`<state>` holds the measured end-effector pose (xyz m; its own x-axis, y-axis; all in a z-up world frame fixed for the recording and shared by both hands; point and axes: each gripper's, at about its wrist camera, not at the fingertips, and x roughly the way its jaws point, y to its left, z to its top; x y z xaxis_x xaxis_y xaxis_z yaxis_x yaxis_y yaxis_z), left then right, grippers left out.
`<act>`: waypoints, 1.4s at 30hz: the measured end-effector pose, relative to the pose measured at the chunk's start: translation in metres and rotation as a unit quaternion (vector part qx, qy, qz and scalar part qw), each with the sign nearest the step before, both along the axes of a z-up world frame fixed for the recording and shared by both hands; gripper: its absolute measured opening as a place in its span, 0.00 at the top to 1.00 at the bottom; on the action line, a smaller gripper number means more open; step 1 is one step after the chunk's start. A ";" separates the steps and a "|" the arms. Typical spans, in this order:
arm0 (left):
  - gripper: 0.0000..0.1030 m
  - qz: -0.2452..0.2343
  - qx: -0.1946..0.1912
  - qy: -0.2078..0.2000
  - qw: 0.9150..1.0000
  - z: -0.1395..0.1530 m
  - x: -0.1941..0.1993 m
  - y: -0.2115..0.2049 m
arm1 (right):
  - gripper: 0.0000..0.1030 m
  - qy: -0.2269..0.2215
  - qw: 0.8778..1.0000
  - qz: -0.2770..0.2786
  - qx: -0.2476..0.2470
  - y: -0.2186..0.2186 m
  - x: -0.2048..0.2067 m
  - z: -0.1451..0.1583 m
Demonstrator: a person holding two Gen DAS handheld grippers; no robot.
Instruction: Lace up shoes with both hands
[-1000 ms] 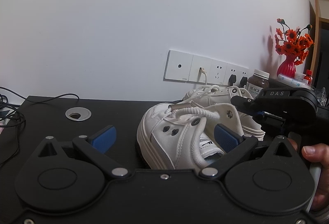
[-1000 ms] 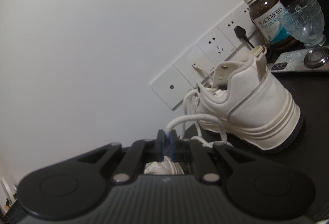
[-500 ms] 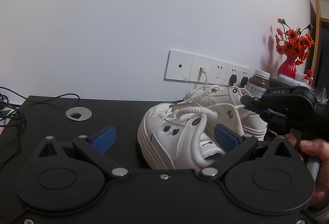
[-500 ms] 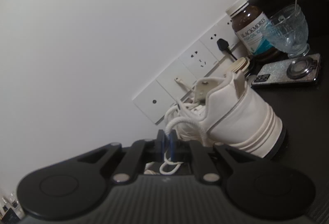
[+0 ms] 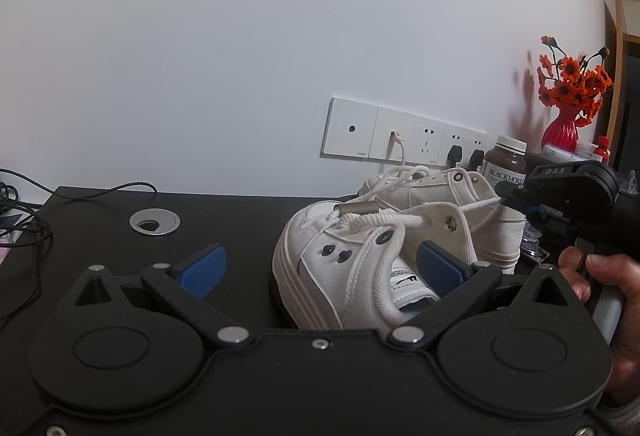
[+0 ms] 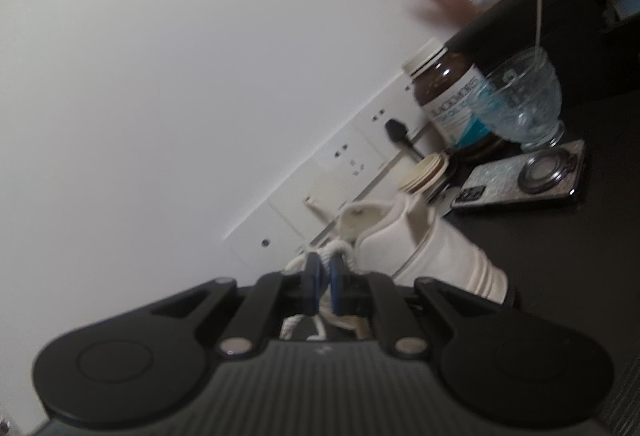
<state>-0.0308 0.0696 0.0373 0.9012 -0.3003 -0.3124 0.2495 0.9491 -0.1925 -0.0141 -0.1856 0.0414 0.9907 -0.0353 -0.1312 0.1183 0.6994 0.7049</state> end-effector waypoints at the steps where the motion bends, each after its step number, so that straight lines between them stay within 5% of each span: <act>1: 0.00 0.000 0.000 0.000 1.000 0.000 0.000 0.000 | 0.95 -0.001 1.000 -0.001 0.003 -0.002 0.001 0.000; 7: 0.00 0.000 -0.001 0.001 1.000 -0.001 0.000 0.001 | 0.90 -0.017 1.000 -0.010 0.013 -0.010 -0.003 0.004; 12: 0.00 0.000 -0.002 0.001 1.000 -0.001 0.001 0.001 | 0.66 -0.050 0.996 -0.072 -0.008 -0.012 -0.017 0.011; 20: 0.00 0.001 -0.003 -0.003 1.000 -0.001 0.000 0.001 | 0.67 -0.119 0.981 -0.151 0.009 -0.035 -0.044 0.023; 25: 0.00 0.003 -0.010 0.012 1.000 0.001 0.001 0.003 | 0.92 -0.149 0.981 -0.128 0.002 -0.055 -0.076 0.032; 31: 0.00 0.014 0.001 0.008 1.000 0.008 -0.004 0.002 | 0.89 -0.091 0.993 0.004 -0.072 -0.078 -0.110 0.042; 33: 0.00 0.009 0.007 -0.007 1.000 0.010 -0.009 0.000 | 0.74 -0.050 0.993 0.028 -0.107 -0.085 -0.112 0.047; 37: 0.00 -0.009 0.020 -0.034 0.999 0.014 -0.020 -0.010 | 0.72 0.039 0.988 0.054 -0.138 -0.101 -0.108 0.049; 39: 0.00 -0.013 0.031 -0.051 0.998 0.016 -0.025 -0.016 | 0.72 0.073 0.985 0.061 -0.143 -0.104 -0.103 0.045; 42: 0.00 -0.009 0.042 -0.069 0.997 0.018 -0.031 -0.021 | 0.72 0.101 0.983 0.122 -0.088 -0.102 -0.091 0.035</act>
<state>-0.0622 0.0488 0.0556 0.9320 -0.2953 -0.2100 0.2857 0.9553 -0.0755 -0.1049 -0.2877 0.0760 0.9267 0.1604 -0.3400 0.0576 0.8332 0.5500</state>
